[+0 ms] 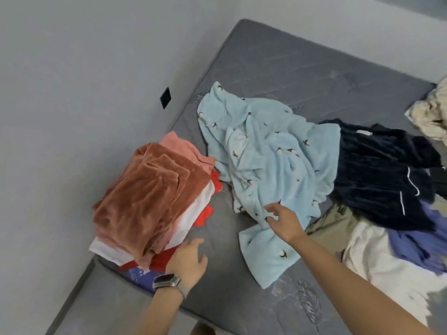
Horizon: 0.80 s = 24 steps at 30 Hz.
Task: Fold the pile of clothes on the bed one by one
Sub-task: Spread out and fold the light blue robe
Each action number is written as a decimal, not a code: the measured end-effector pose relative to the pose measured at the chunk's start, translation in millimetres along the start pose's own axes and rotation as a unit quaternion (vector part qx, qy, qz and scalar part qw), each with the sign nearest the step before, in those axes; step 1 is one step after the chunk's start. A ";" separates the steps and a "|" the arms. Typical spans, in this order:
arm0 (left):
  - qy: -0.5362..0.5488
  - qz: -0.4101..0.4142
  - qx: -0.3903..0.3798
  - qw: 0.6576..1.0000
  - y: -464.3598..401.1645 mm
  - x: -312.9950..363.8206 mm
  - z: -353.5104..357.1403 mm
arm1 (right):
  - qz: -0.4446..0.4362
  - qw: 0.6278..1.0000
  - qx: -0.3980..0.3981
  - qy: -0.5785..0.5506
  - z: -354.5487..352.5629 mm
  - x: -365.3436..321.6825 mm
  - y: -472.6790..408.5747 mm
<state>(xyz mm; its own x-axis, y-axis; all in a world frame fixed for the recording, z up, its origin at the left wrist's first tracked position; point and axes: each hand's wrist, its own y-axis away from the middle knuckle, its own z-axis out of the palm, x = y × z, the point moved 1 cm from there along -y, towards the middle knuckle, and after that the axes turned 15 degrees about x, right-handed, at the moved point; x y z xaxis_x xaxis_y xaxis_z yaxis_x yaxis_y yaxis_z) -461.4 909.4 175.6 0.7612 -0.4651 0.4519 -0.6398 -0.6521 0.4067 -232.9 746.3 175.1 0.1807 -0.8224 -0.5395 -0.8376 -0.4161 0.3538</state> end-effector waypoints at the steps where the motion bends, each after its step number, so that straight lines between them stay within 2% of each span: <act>1: 0.014 0.000 -0.022 1.000 8.0 14.7 5.9 | 0.030 1.000 0.008 -0.004 -13.1 16.6 7.2; 4: 0.079 -0.003 -0.024 0.997 25.2 54.9 20.3 | 0.077 0.997 0.000 0.018 -43.8 57.0 17.4; 8: 0.118 -0.003 -0.010 0.993 43.4 89.7 25.3 | 0.113 0.990 -0.070 0.052 -63.6 75.3 25.3; 12: 0.112 0.000 -0.004 0.994 55.4 99.8 22.0 | 0.131 0.989 -0.061 0.001 -67.4 71.8 27.2; 16: 0.123 -0.017 0.013 0.992 53.8 92.2 17.0 | 0.077 0.996 0.004 -0.049 -64.3 38.3 5.1; 19: 0.146 -0.037 0.021 0.988 46.8 77.9 11.7 | 0.019 0.997 0.061 -0.043 -56.8 -5.6 -33.3; 24: 0.201 -0.097 0.063 0.973 35.6 30.9 11.8 | 0.017 0.994 0.108 -0.020 -28.9 -86.2 -108.4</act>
<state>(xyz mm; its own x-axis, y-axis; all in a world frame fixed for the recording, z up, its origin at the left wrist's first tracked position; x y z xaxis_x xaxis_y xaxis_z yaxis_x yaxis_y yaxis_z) -459.5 864.8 194.7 0.7481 -0.0710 0.6598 -0.4501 -0.7849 0.4259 -142.7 851.0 205.4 0.1326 -0.8164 -0.5620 -0.9350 -0.2912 0.2025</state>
